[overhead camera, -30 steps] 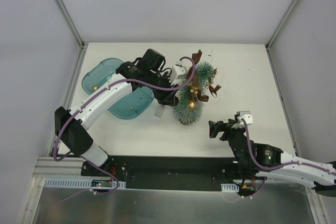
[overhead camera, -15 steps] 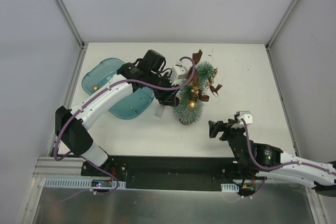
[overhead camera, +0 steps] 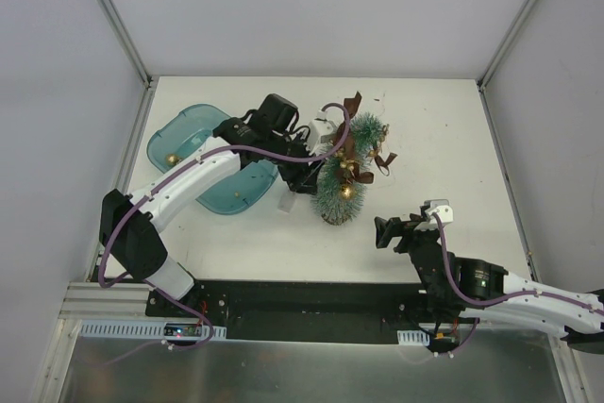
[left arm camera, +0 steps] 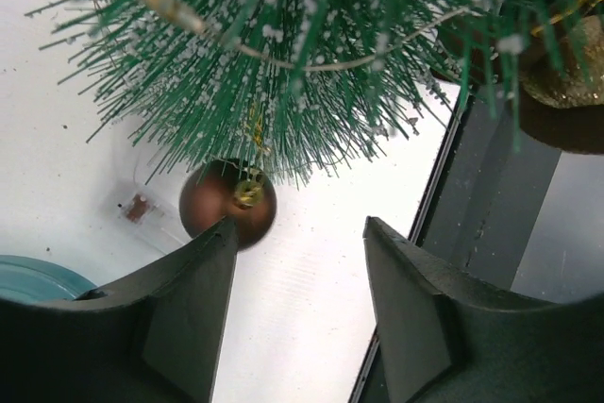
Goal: Decorate the small christmas tree
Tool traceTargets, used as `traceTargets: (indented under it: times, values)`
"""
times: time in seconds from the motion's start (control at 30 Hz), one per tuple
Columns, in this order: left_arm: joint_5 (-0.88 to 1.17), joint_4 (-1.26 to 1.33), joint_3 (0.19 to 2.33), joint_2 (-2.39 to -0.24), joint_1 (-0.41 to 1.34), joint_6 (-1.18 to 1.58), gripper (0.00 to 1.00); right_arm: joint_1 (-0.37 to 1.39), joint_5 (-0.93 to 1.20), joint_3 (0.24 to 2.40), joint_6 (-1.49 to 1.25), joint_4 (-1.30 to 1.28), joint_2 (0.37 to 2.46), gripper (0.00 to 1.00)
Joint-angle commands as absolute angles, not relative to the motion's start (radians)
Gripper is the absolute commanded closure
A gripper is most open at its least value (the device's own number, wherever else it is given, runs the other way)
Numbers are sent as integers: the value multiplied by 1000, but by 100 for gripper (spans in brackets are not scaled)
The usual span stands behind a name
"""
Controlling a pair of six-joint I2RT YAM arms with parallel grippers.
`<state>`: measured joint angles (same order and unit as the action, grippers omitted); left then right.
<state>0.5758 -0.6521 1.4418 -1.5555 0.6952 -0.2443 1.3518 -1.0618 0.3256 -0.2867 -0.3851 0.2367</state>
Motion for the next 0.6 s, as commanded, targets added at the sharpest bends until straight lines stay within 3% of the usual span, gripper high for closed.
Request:
traceTargets:
  times: [0.0,0.27,0.3,0.47,0.53,0.57]
  values:
    - [606,-618,1442,-1543,706,-218,35,1350,-1077,357,-282,-347,250,2]
    - [584,-640,1427,-1505,683,-236,32,1350,-1075,359,-275,-348,241,2]
    - [584,-644,1422,-1497,674,-241,18,1350,-1075,360,-272,-350,241,2]
    - [595,-670,1381,-1433,591,-264,15,1350,-1078,368,-273,-364,236,2]
    - [604,-678,1359,-1402,545,-273,1,1350,-1081,373,-272,-373,233,2]
    - [609,-683,1348,-1384,510,-276,1,1350,-1083,377,-270,-377,230,2]
